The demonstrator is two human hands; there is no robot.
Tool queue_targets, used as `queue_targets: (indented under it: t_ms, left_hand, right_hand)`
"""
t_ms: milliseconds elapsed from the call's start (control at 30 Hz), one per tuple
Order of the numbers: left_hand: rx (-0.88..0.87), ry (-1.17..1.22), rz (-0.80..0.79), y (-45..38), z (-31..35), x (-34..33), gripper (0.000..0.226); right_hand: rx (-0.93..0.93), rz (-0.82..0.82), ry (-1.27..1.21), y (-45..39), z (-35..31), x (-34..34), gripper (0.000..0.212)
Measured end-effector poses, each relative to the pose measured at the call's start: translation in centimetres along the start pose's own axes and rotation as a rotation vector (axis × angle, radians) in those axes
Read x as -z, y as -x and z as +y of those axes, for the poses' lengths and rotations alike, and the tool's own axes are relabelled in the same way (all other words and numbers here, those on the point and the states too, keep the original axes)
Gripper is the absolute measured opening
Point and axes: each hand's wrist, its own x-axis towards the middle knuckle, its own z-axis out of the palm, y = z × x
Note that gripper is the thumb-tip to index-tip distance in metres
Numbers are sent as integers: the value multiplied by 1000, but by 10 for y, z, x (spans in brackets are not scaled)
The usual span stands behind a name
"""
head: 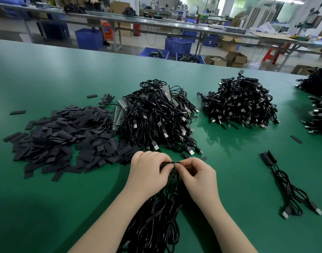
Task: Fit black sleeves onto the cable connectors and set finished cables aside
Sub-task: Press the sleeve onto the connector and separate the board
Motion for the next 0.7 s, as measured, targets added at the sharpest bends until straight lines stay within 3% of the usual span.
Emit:
queue_targets:
  t_ms: [433,700]
  left_hand:
    - [11,-39,-26,-4,-1,-2,13]
    - [14,-13,-34,-5,-4,0,12]
  right_hand:
    - [15,94,87,6,-1,-10,20]
    - [10,43,22,3,-1,-8,14]
